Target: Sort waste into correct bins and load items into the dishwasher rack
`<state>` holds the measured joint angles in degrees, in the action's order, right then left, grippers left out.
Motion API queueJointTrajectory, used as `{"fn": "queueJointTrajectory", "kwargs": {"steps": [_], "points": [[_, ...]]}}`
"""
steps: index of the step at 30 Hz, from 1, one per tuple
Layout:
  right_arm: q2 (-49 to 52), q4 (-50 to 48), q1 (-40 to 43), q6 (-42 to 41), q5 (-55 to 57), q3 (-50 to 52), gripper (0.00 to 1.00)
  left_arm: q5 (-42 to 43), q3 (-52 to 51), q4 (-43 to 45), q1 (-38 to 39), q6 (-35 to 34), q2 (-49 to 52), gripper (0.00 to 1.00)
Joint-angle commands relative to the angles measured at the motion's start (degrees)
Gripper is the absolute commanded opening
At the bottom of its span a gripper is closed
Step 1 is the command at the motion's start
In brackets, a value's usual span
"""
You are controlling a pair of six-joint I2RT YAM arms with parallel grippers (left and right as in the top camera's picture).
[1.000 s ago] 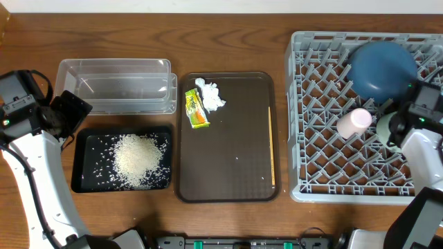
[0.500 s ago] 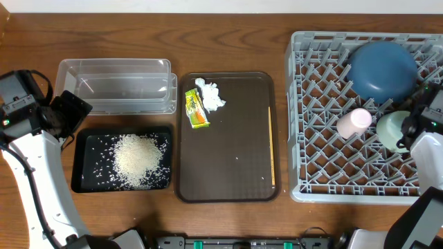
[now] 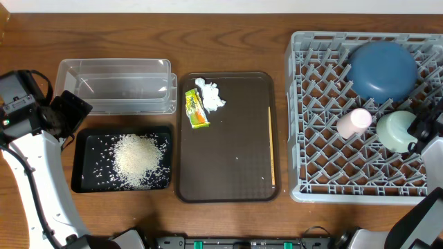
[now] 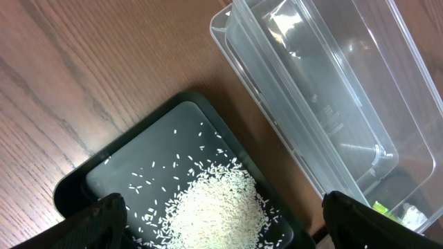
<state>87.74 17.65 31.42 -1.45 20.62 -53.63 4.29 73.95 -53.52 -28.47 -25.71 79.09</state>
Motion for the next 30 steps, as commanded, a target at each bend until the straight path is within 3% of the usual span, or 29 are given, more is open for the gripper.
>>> {"fn": "queueJointTrajectory", "kwargs": {"steps": [1, 8, 30], "points": [[0.22, -0.11, 0.28, -0.15, -2.12, -0.94, 0.57, -0.28, -0.28, -0.04, -0.24, -0.33, 0.26, 0.93], [-3.65, -0.13, 0.28, -0.17, 0.57, -1.62, 0.42, -0.31, -0.28, -0.04, -0.24, -0.33, 0.26, 0.93], [-10.36, -1.57, 0.26, 2.4, 4.02, -4.9, 0.41, -0.28, -0.28, -0.04, -0.24, -0.33, 0.26, 0.93]]}}
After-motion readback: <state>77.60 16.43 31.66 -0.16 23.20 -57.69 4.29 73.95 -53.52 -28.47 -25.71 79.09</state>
